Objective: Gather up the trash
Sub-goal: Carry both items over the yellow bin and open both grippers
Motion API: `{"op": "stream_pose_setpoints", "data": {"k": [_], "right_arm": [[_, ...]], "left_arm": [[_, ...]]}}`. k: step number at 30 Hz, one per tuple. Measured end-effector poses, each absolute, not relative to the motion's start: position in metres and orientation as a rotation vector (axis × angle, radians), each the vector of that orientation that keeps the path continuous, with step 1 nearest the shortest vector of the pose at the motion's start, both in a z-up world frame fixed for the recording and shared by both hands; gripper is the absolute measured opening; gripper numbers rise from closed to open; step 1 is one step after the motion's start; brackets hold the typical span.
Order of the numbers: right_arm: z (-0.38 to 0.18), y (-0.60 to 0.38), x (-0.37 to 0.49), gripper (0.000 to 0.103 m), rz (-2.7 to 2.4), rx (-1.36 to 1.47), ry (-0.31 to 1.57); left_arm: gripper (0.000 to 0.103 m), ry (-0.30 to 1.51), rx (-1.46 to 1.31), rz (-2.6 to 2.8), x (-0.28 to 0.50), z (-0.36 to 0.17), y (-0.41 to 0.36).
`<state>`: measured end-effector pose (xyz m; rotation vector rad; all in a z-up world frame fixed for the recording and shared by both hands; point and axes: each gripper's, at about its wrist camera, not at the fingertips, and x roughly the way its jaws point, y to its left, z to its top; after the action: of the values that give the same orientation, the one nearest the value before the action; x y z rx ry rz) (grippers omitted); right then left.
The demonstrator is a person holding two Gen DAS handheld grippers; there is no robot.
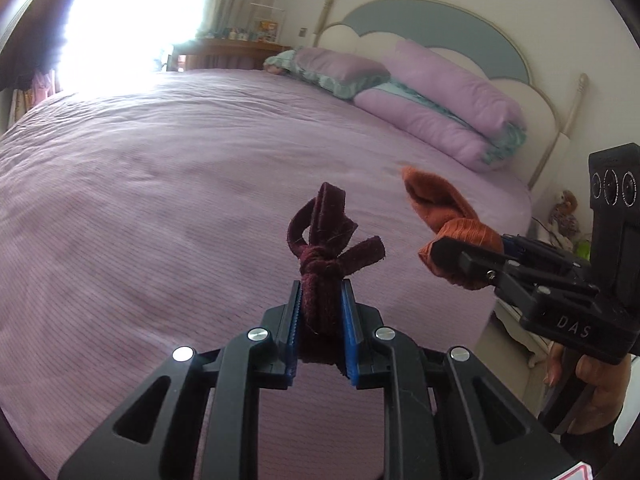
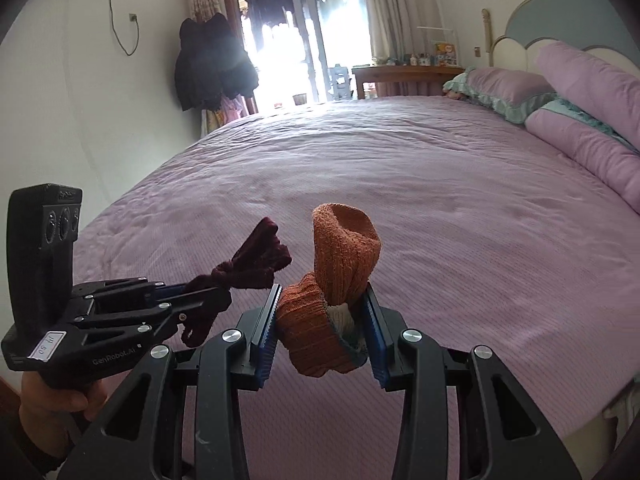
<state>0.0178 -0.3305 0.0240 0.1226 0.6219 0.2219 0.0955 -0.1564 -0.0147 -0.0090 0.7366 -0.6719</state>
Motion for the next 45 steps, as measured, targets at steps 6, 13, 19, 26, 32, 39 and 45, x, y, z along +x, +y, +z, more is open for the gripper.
{"op": "stream_pose_setpoints", "data": {"k": [6, 13, 19, 26, 32, 39, 45], "right_arm": [[0.006, -0.357, -0.048, 0.038, 0.177, 0.172, 0.637], [-0.026, -0.404, -0.134, 0.038, 0.03, 0.276, 0.672], [-0.06, -0.447, -0.194, 0.038, -0.148, 0.385, 0.739], [-0.105, -0.469, -0.234, 0.038, -0.286, 0.455, 0.852], [-0.147, -0.486, -0.252, 0.045, -0.356, 0.489, 0.996], [-0.175, -0.509, -0.28, 0.069, -0.447, 0.562, 1.051], [-0.168, -0.524, -0.308, 0.07, -0.505, 0.585, 1.013]], "left_arm": [[0.019, 0.766, 0.011, -0.769, 0.057, -0.029, -0.184], [0.019, 0.834, 0.072, -0.939, 0.004, -0.06, -0.24], [0.02, 0.928, 0.108, -1.062, -0.035, -0.093, -0.288], [0.02, 0.984, 0.194, -1.168, -0.077, -0.12, -0.328], [0.02, 1.025, 0.265, -1.212, -0.096, -0.138, -0.354], [0.02, 1.107, 0.359, -1.258, -0.115, -0.171, -0.387], [0.02, 1.192, 0.428, -1.296, -0.136, -0.206, -0.414]]}}
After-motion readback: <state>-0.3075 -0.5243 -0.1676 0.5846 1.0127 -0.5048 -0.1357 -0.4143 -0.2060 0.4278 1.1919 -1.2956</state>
